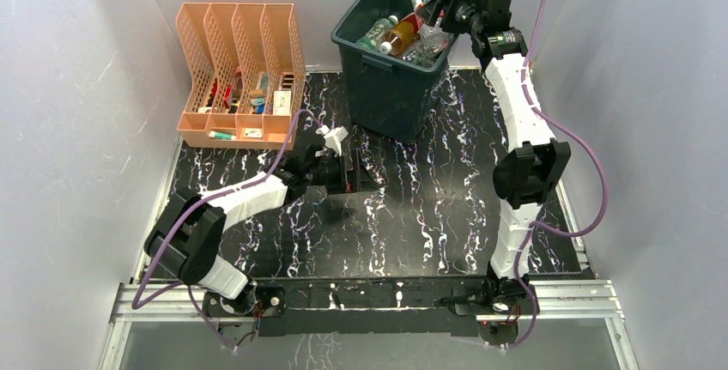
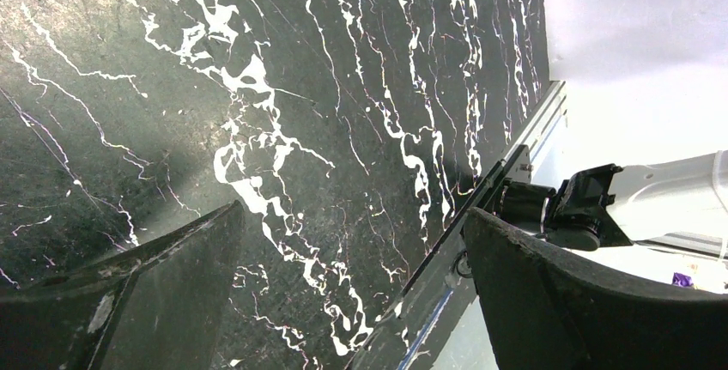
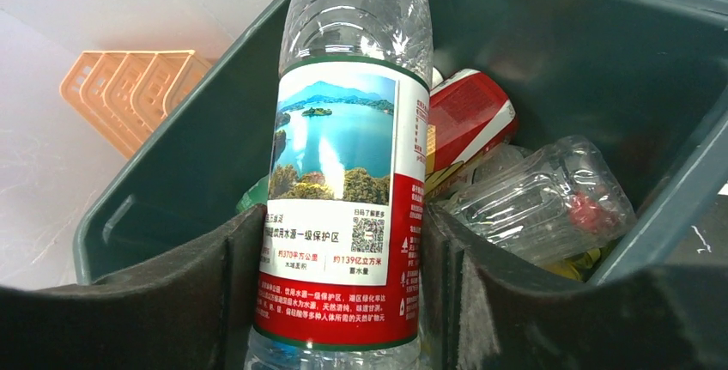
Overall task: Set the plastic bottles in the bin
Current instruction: Place the plastic bottle in the trash bin.
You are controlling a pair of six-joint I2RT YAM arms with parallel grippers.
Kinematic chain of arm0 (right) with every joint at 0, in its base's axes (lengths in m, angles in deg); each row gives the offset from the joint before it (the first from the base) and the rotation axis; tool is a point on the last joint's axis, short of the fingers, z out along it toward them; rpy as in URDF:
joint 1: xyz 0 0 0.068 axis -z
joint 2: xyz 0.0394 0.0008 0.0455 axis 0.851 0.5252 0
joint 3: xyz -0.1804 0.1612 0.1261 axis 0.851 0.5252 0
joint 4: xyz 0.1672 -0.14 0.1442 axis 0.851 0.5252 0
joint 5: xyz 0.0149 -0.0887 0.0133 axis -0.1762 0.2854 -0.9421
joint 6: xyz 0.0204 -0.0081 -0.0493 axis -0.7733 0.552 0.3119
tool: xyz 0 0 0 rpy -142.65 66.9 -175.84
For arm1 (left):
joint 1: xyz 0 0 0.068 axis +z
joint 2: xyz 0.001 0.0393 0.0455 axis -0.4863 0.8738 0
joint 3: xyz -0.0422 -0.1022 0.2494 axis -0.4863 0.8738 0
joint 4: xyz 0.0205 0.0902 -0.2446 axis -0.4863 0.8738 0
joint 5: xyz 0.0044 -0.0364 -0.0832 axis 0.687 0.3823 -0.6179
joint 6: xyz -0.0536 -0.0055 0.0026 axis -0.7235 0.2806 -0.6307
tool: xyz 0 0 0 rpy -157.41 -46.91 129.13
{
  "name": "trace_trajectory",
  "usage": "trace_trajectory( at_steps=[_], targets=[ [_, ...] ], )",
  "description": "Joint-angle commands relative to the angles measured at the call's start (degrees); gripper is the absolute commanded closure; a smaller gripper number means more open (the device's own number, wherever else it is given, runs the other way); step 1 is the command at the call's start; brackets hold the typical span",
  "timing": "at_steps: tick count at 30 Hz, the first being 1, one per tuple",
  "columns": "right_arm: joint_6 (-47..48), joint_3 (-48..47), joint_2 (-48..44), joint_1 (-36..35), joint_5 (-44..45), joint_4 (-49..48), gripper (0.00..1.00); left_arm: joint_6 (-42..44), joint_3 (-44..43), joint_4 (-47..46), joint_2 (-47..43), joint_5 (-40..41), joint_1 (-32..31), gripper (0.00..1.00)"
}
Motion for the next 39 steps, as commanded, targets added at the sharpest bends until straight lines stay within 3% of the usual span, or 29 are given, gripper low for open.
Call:
trace_trajectory(
  at_steps=[1, 8, 13, 19, 26, 31, 39],
  targets=[
    [0.71, -1.84, 0.78, 0.57, -1.94, 0.92, 0.24, 0.88, -2.25, 1.26, -0.84, -0.77, 0.28, 0.02],
    [1.43, -2.60, -0.73, 0.59, -1.51, 1.55, 0.02, 2.07, -3.90, 3.24, -1.34, -0.17, 0.29, 0.02],
    [1.17, -4.03, -1.48, 0.55, -2.13, 2.41, 0.02, 3.85, -7.61, 7.43, -0.92, 0.24, 0.22, 0.02],
    [1.88, 2.77, -8.19, 0.47, -4.24, 0.45, 0.02, 7.75, -12.39, 15.51, -2.75, 4.15, 0.23, 0.02],
    [3.87, 20.67, -24.30, 0.50, -4.80, -2.84, 0.02, 12.84, -18.84, 25.54, -7.26, 18.30, 0.21, 0.02],
    [7.24, 33.62, -36.09, 0.57, -0.01, -2.83, 0.02, 14.17, -20.69, 31.16, -11.33, 29.96, 0.27, 0.02],
    [8.12, 51.18, -46.36, 0.60, 11.49, -3.54, 0.02, 15.83, -13.69, 28.19, -17.81, 35.02, 0.62, 0.02]
  ],
)
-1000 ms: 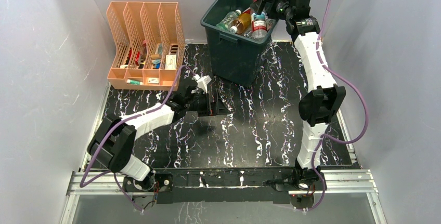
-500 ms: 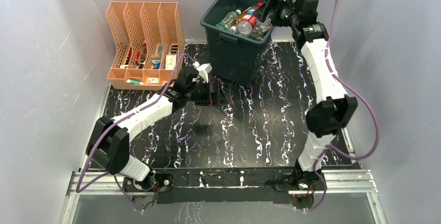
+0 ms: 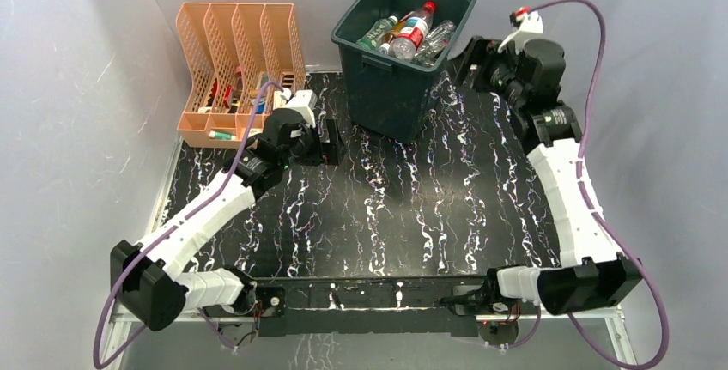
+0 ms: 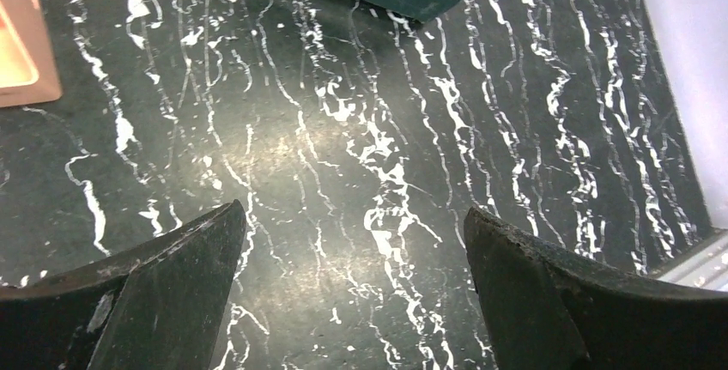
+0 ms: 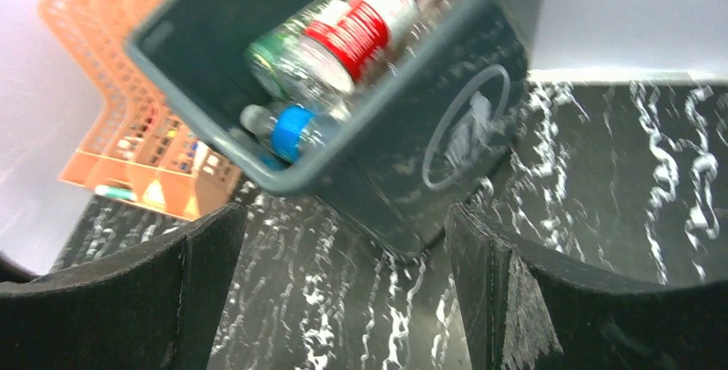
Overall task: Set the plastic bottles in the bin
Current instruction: Place the plastic bottle in the trash bin, then reset both arms
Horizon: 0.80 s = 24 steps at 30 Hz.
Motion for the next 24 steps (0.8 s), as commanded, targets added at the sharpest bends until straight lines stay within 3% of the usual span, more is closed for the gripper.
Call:
trace_trajectory(
  at_steps=[1, 7, 13, 19, 24],
  targets=[
    [1.54, 12.11, -4.75, 0.20, 8.43, -4.61, 0.02, 2.66, 3.68, 0.48, -2.53, 5.56, 0.53, 0.02],
    [1.42, 31.43, -13.11, 0.20, 19.89, -11.32, 0.02, 3.90, 17.64, -13.84, -4.56, 8.18, 0.50, 0.02],
    [3.31, 49.97, -20.03, 0.27, 27.36, -24.34, 0.02, 9.08, 28.44, -25.91, -2.69, 15.52, 0.52, 0.02],
    [3.99, 57.39, -17.72, 0.22, 34.58, -32.83, 0.02, 18.50, 35.51, -40.53, -0.70, 23.03, 0.82, 0.02],
    [6.94, 63.85, -13.87, 0.72, 38.54, -45.39, 0.02, 24.70, 39.45, -48.87, -0.39, 27.71, 3.17, 0.02]
  ],
)
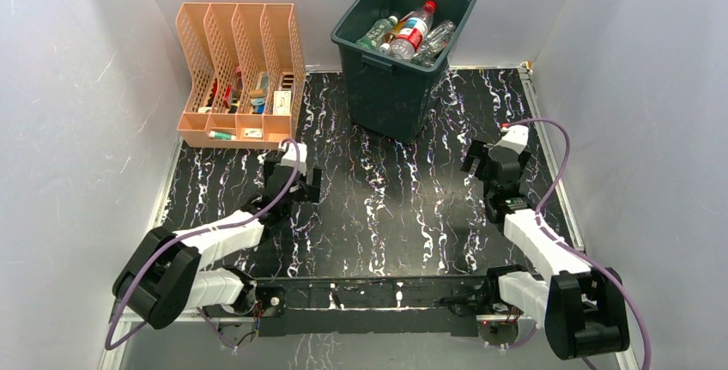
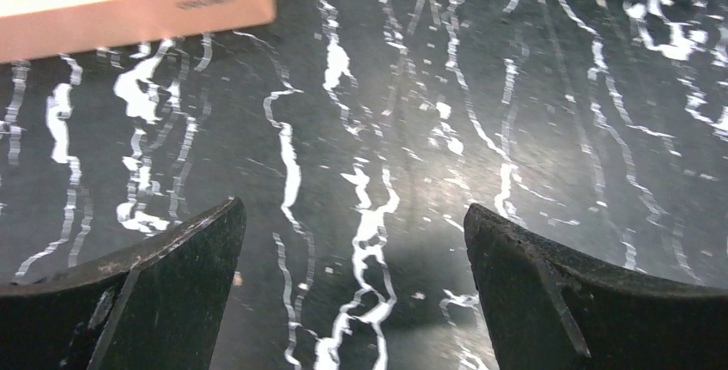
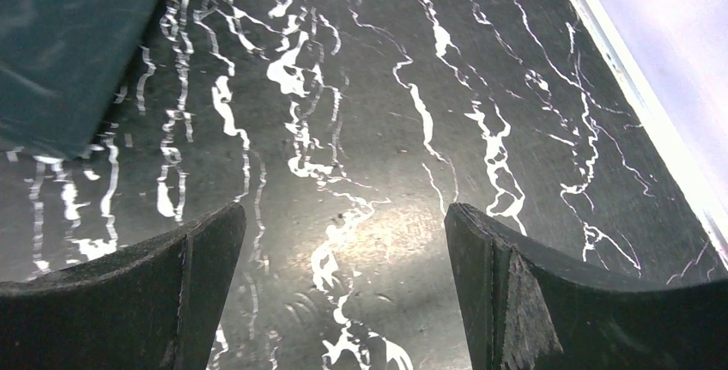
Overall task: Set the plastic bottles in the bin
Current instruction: Reset both arms
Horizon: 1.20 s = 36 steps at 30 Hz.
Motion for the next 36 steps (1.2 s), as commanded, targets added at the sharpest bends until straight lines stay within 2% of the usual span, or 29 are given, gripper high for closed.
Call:
trace_trajectory(
  at_steps=[1, 9, 16, 20, 23, 26, 28, 30, 36],
  targets=[
    [3.12, 3.40, 4.22, 0.64, 6.21, -16.68, 0.02, 7.11, 2.46, -12.31, 0.12, 6.26, 3.71, 0.02],
    [5.20, 5.05, 15.30, 1.28, 7.64, -29.07, 0.02, 7.62, 1.34, -15.54, 4.74, -3.03, 15.89, 0.02],
    [6.84, 5.77, 22.96, 2.90, 6.97, -37.33, 0.02, 7.49, 3.74, -24.51, 12.42, -12.38, 25.11, 0.02],
    [6.02, 6.67, 26.97, 4.36, 6.06, -42.21, 0.02, 8.70, 3.99, -30.06, 17.71, -14.71, 27.33, 0.02],
    [7.51, 9.09, 29.87, 4.50, 4.90, -47.31, 0.02, 10.29, 3.05, -30.72, 19.42, -16.06, 28.10, 0.02],
    [6.78, 8.30, 30.16, 4.51, 4.25, -44.88, 0.02, 11.70, 4.31, -36.10, 21.95, -18.38, 29.04, 0.02],
    [7.34, 8.01, 31.36, 4.50, 3.86, -44.86, 0.02, 11.22, 3.49, -34.12, 22.07, -19.53, 29.85, 0.02],
    [8.00, 4.80, 32.57, 4.53, 3.38, -43.52, 0.02, 10.63, 3.70, -36.21, 22.96, -20.31, 30.84, 0.02],
    [9.44, 5.59, 32.20, 4.42, -0.43, -44.62, 0.02, 9.95, 4.73, -37.51, 22.77, -22.26, 31.86, 0.02]
  ],
)
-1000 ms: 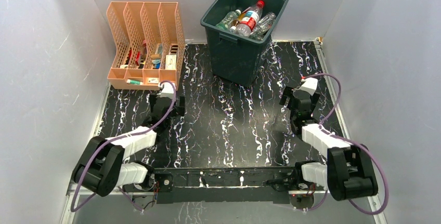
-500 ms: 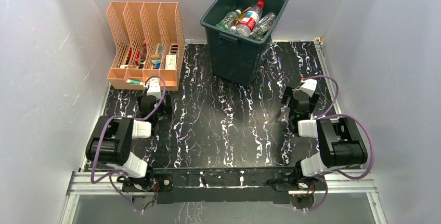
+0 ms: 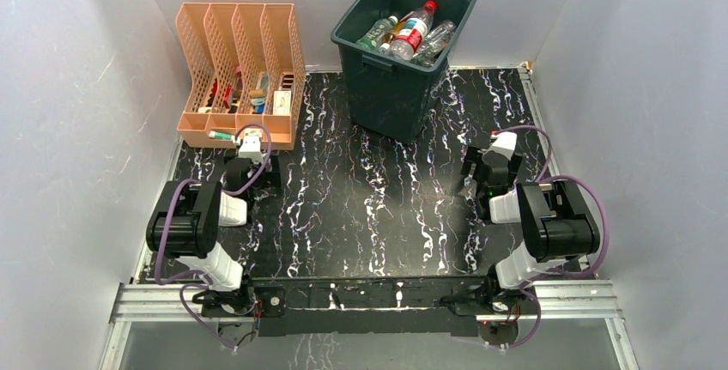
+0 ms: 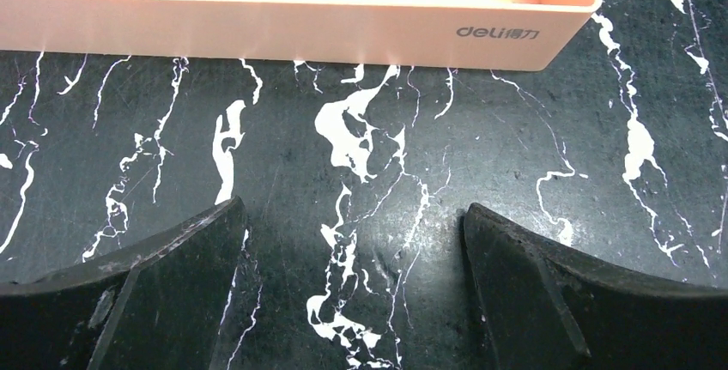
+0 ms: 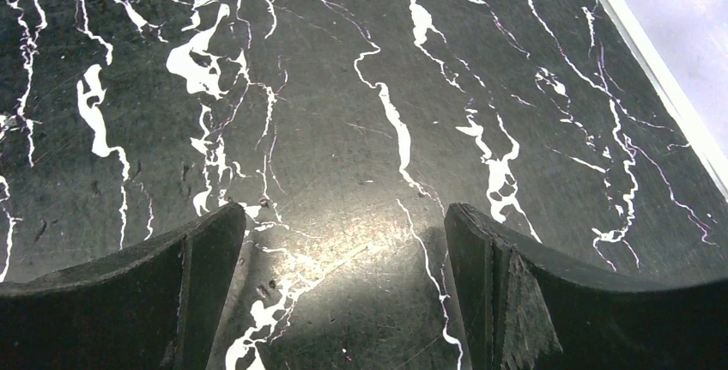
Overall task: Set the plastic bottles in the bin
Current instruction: Reset both arms
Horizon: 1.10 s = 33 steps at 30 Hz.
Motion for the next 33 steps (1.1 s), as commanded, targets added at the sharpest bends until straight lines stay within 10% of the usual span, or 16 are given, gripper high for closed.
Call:
trace_trajectory(
  at_steps=[1, 5, 11, 18, 33],
  targets=[
    [2.17, -0.87, -0.19, 0.05, -2.64, -5.00, 0.02, -0.03, 1.94, -5.01, -0.22, -3.38, 0.97, 0.02],
    [2.93, -0.11, -0.56, -0.02, -3.66, -6.20, 0.02, -0.02, 7.74, -20.17, 2.97, -7.54, 2.29, 0.02],
    [4.14, 3.49, -1.54, -0.04, -7.18, -9.27, 0.02, 0.16, 7.49, -17.63, 1.92, -8.28, 2.45, 0.02],
    [9.42, 15.29, 0.67, -1.27, -15.38, -33.53, 0.02, 0.10, 8.07, -19.72, 2.42, -8.42, 2.43, 0.02],
    [4.32, 8.86, 0.67, -0.93, -5.10, -20.82, 0.02, -0.19, 7.22, -18.09, 2.48, -7.11, 2.45, 0.02]
  ],
)
